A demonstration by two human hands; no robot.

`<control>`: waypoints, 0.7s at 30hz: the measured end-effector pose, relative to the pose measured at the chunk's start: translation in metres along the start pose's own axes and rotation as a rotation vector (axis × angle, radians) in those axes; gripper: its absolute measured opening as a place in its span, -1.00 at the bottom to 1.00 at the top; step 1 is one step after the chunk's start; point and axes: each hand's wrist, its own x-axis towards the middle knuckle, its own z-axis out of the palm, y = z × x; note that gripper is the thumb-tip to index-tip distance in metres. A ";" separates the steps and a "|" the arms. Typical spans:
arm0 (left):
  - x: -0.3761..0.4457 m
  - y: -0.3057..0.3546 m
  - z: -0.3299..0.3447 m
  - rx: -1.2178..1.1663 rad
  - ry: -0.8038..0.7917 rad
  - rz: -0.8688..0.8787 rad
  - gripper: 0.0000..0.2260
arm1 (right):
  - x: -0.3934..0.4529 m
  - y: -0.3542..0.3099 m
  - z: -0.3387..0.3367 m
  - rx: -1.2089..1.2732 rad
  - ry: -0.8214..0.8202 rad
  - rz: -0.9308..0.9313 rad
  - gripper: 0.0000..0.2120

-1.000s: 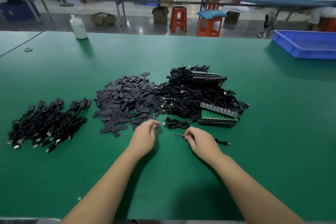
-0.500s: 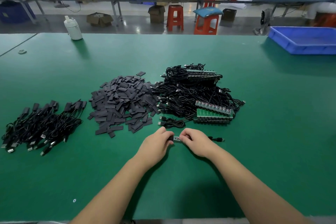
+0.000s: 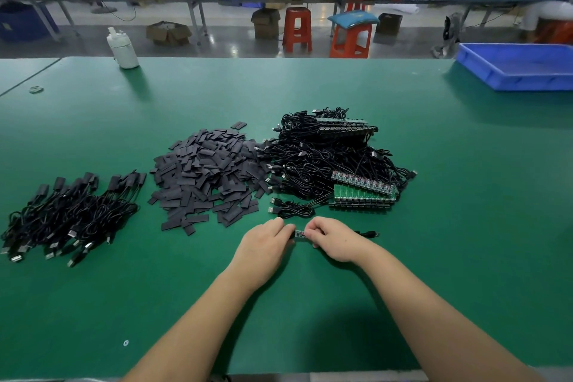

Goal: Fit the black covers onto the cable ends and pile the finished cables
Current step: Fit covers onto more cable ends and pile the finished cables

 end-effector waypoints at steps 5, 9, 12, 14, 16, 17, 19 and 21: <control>0.000 -0.002 0.001 -0.001 0.004 0.011 -0.82 | 0.001 -0.001 -0.003 -0.006 -0.030 0.004 -0.84; 0.000 -0.004 0.003 -0.011 0.014 0.030 -0.85 | 0.003 -0.001 -0.004 -0.038 -0.049 -0.001 -0.85; -0.003 -0.004 0.006 -0.053 0.004 -0.004 -0.87 | 0.003 -0.001 -0.005 -0.063 -0.056 -0.020 -0.85; -0.006 -0.003 0.008 -0.121 -0.022 -0.081 -0.83 | 0.003 -0.002 -0.006 -0.064 -0.050 -0.033 -0.87; -0.010 -0.003 0.009 -0.177 -0.059 -0.167 -0.72 | 0.002 -0.003 -0.005 -0.046 -0.038 -0.034 -0.88; -0.012 -0.004 0.009 -0.200 -0.076 -0.199 -0.66 | 0.002 -0.002 -0.005 -0.035 -0.033 -0.031 -0.88; -0.014 -0.006 0.010 -0.246 -0.101 -0.248 -0.62 | 0.002 -0.003 -0.004 -0.009 -0.027 -0.024 -0.88; -0.015 -0.008 0.011 -0.303 -0.107 -0.282 -0.61 | 0.002 -0.002 -0.005 0.036 -0.024 -0.017 -0.89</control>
